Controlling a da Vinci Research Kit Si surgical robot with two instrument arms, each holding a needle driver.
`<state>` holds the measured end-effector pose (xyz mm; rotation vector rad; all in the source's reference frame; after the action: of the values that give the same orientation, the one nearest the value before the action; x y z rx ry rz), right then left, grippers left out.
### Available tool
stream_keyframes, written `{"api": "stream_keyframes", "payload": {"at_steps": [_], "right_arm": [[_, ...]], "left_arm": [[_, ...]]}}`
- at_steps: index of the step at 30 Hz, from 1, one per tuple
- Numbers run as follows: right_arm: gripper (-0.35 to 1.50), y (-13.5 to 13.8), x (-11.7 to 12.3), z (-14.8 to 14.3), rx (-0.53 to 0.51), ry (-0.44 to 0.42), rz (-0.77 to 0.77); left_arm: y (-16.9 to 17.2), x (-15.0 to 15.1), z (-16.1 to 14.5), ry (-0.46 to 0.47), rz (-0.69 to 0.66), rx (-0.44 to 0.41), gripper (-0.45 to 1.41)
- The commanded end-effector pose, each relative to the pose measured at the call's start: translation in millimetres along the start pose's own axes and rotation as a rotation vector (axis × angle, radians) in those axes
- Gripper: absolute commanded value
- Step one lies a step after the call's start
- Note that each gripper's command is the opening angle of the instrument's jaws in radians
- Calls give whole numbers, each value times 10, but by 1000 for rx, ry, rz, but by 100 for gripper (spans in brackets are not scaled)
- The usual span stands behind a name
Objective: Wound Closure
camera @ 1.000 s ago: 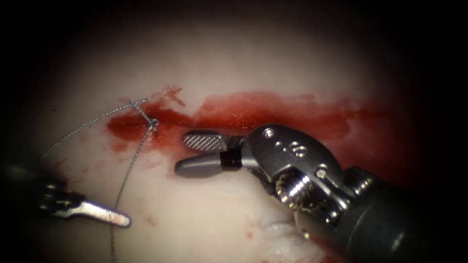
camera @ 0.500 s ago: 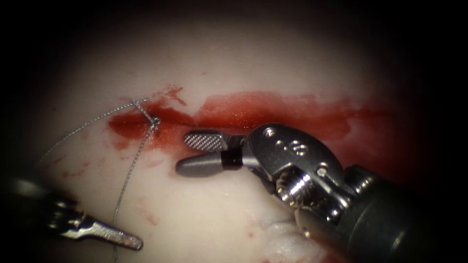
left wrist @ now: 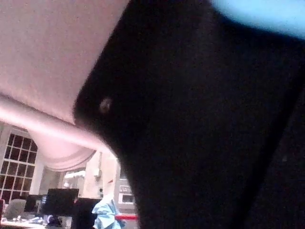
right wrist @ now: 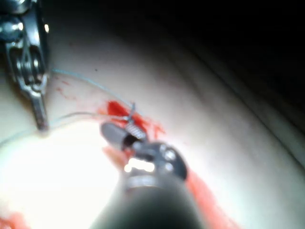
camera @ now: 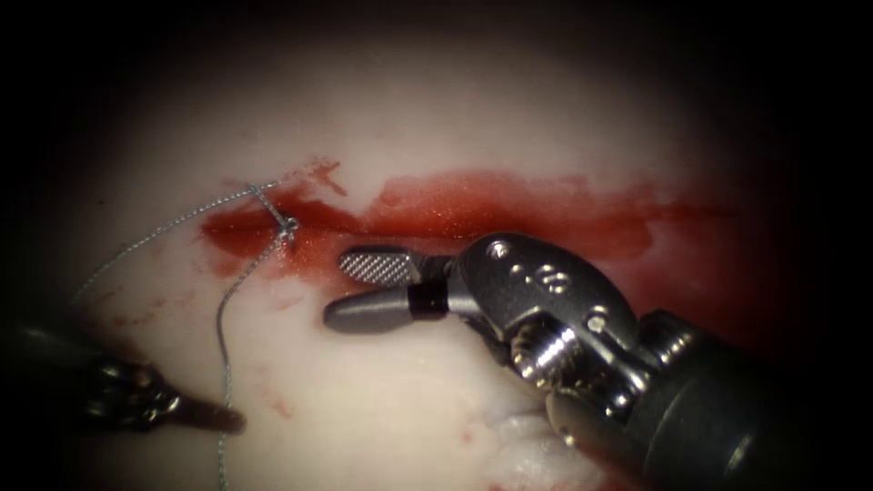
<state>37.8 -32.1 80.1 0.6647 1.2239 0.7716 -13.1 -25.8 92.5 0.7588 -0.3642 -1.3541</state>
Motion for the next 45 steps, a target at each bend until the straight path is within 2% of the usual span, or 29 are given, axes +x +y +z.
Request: {"api": "stream_keyframes", "payload": {"at_steps": [1,3,4,5,6,8,11,14,20,26,28,32,45], "right_arm": [[24,6,12,9,-3,8,-10],[34,8,18,11,-22,19,-43],[52,9,22,12,-27,18,-74],[94,11,27,13,-27,17,-128],[114,13,30,13,-26,17,-173],[126,16,34,14,-29,17,-259],[136,22,33,24,-44,13,-499],[141,24,34,32,-54,12,-570],[146,31,26,67,-129,12,-714],[148,34,21,81,-142,7,-758],[148,32,24,84,-145,6,-778],[148,27,27,85,-145,7,-773],[148,24,36,112,-174,4,-809]], "left_arm": [[-4,-15,-5,-29,15,-30,-45],[1,-24,-11,-79,66,-104,-45],[4,-27,-15,-99,81,-130,-45],[6,-31,-19,-122,86,-147,-45],[8,-35,-27,-151,100,-169,-45],[10,-42,-39,-184,112,-201,-45],[7,-51,-62,-220,164,-255,-45],[2,-55,-71,-246,204,-255,-45],[-13,-61,-82,-331,310,-257,-45],[-19,-67,-83,-353,372,-274,-45],[-21,-72,-82,-354,416,-310,-45],[-22,-76,-80,-358,451,-324,-45],[-31,-72,-76,-357,463,-320,-45]]}}
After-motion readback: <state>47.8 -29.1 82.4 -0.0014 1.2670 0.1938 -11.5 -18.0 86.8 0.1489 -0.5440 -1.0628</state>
